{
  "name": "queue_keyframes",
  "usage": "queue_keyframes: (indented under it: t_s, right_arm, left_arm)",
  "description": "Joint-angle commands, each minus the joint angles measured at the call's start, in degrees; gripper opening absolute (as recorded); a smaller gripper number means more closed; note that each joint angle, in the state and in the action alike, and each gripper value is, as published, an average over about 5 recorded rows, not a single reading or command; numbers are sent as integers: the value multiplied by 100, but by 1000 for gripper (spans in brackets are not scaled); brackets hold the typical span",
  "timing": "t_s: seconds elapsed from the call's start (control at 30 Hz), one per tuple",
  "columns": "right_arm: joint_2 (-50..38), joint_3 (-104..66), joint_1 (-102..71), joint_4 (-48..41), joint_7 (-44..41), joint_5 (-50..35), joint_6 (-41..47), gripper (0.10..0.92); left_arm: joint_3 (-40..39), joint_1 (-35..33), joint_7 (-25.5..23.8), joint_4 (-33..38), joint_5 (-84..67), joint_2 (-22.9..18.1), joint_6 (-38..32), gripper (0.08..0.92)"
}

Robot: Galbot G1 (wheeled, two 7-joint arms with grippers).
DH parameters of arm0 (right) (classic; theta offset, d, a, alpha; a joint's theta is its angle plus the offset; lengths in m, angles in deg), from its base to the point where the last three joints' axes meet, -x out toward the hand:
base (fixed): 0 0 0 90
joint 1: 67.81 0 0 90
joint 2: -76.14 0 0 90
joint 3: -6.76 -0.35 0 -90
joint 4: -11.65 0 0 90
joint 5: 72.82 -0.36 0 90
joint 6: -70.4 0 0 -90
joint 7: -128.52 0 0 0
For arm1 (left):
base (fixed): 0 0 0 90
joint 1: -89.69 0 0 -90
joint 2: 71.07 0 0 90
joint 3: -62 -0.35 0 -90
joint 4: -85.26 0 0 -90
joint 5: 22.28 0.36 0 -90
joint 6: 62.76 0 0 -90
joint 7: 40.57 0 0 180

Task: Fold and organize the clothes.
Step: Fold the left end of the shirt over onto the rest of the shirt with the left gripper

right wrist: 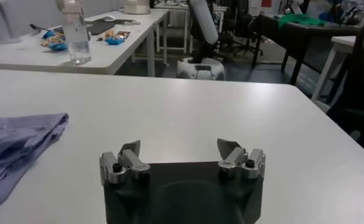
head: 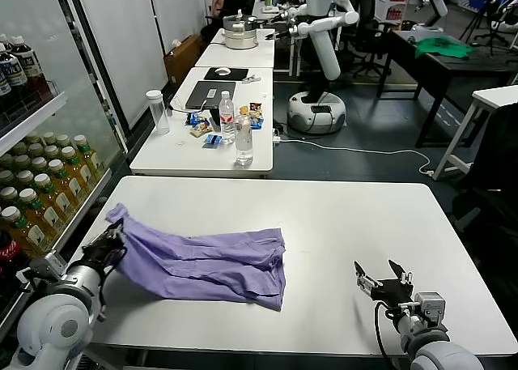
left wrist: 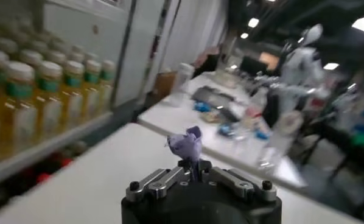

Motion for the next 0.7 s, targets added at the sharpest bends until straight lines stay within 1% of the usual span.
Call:
queue_keyframes:
  t_s: [0.03, 0.2, 0.33, 0.53, 0.7]
  right_arm:
    - [11, -19, -57, 11, -3, 27, -10, 823]
    - [29, -33, -89, 17, -7, 57, -18, 823]
    - [38, -37, -76, 4, -7, 59, -18, 823]
    - [43, -31, -24, -50, -9, 55, -21, 823]
    - [33, -17, 51, -113, -8, 45, -18, 823]
  left_arm:
    - [-807, 117, -9, 997, -1969, -915, -107, 130]
    - [-1589, 506, 26, 542, -1683, -1363, -218, 130]
    - [-2056, 741, 114, 134, -1380, -1590, -245, 130]
    - [-2605, 1037, 160, -563, -821, -1798, -222, 130]
    - [-2878, 1265, 157, -849, -604, -1866, -183, 130]
